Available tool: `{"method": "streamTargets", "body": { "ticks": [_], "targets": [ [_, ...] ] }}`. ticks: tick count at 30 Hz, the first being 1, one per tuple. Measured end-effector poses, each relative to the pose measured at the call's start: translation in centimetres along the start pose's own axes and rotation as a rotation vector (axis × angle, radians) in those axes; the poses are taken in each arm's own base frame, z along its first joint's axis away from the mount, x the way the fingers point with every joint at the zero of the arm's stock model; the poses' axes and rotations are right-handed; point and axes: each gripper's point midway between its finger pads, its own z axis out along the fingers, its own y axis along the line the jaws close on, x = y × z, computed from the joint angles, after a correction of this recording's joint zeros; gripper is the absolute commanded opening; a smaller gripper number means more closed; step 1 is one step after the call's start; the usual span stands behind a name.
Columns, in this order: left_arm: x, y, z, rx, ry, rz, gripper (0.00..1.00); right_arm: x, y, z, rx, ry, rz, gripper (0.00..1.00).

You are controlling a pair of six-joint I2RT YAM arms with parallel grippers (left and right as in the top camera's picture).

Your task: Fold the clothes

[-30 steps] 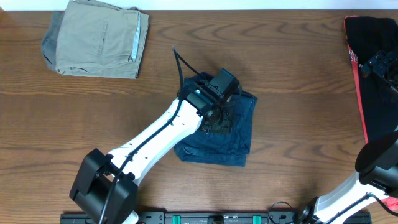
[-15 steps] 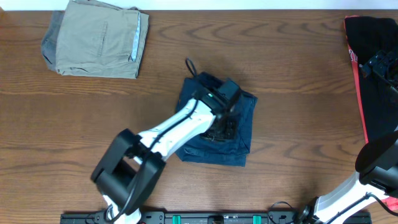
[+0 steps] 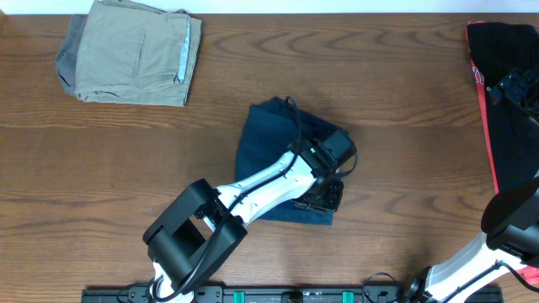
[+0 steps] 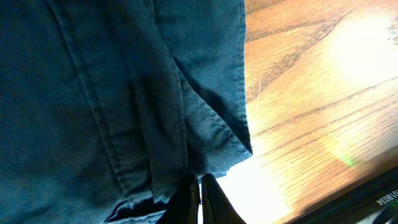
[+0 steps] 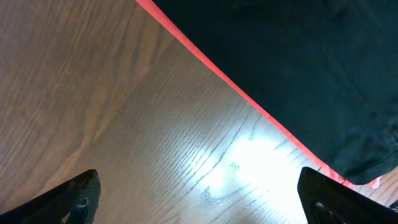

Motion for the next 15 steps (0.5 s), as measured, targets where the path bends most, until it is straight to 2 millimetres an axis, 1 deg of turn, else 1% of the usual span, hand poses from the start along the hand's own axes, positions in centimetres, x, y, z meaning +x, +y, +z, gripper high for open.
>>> {"method": "streamTargets", "body": {
  "ticks": [6,12,15],
  "targets": [
    [0.7,-0.4,1.1,-0.011,0.024,0.016,0.06,0.0,0.0,0.0,0.000,0.000,0.000,0.99],
    [2.1,-2.0,1.8,0.002,0.051,0.064,0.06,0.0,0.0,0.0,0.000,0.000,0.000,0.99],
    [3.1,-2.1,1.9,-0.008,0.080,0.068,0.06,0.0,0.0,0.0,0.000,0.000,0.000,0.99]
  ]
}}
